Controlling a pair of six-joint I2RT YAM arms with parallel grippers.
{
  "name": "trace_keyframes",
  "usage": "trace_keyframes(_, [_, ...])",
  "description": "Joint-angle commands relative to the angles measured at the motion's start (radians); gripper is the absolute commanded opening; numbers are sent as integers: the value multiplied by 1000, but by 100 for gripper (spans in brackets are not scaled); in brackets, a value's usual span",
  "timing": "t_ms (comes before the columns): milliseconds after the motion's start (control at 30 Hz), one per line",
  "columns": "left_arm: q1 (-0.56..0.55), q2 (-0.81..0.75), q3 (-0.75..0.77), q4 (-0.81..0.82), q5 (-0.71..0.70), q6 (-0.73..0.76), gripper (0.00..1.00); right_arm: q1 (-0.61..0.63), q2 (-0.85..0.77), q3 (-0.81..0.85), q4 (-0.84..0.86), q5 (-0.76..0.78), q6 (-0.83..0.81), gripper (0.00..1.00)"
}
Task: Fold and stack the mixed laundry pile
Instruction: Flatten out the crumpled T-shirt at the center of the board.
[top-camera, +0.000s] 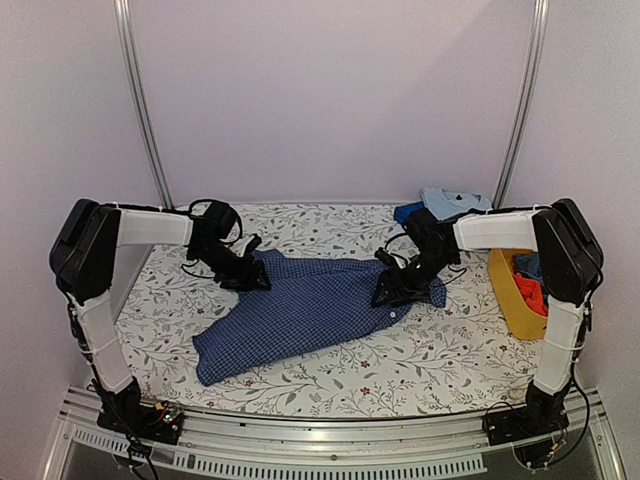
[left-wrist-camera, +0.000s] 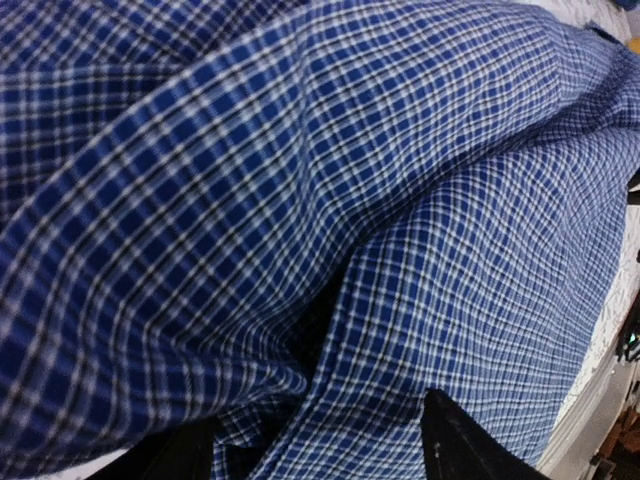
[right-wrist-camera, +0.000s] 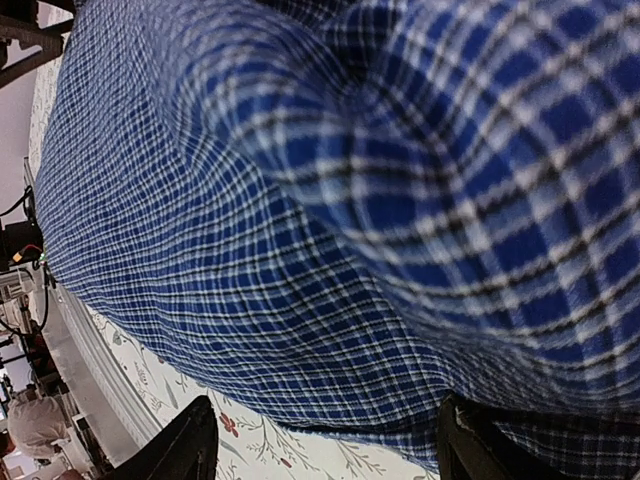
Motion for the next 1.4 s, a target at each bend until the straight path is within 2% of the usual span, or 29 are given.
trace_keyframes(0, [-6,72,55,48,117,36,64,7,24,-60,46,-37,22,74])
trace_keyframes(133, [-2,112,73,32,170,61,50,24,46,-67,70,-49,49,73])
trace_keyframes(300, [36,39,26,56,224,55,40,37,63,-78,78,-49,62,73])
trace_keyframes(367, [50,18,21,13,255,80,36,39,63,-94,77,-52,66,73])
trace_keyframes(433, [58,-4,7,-23,266,107,23,41,54,-116,85,-53,70,73])
trace_keyframes(500, [78,-44,-39,13,301,86,1,48,46,-131,103,-61,80,72])
trace_keyframes(600, [126,-68,-52,55,333,43,0,67,67,-101,138,-77,107,72])
trace_keyframes(700, [156,-49,8,57,318,42,0,77,145,18,171,-83,153,72])
trace_keyframes(767, [175,-25,69,51,288,33,0,77,225,152,172,-67,179,72])
trace_keyframes(900, [204,0,231,36,251,11,0,68,403,554,93,-26,211,73])
trace_keyframes(1000, [183,-31,307,-4,222,47,0,42,473,711,40,-5,229,73])
trace_keyframes(1100, [118,-122,283,-68,187,135,0,-5,395,666,39,33,233,74])
trace_keyframes(1233, [-45,-350,101,-107,112,247,0,-31,178,450,52,29,161,76])
trace_keyframes(1267, [-100,-403,46,-108,86,267,2,-34,115,415,56,23,146,77])
trace_keyframes(1333, [-205,-487,-64,-125,3,279,16,-38,6,293,64,23,121,79])
trace_keyframes(1367, [-247,-511,-103,-140,-17,280,19,-41,-36,257,67,17,115,80])
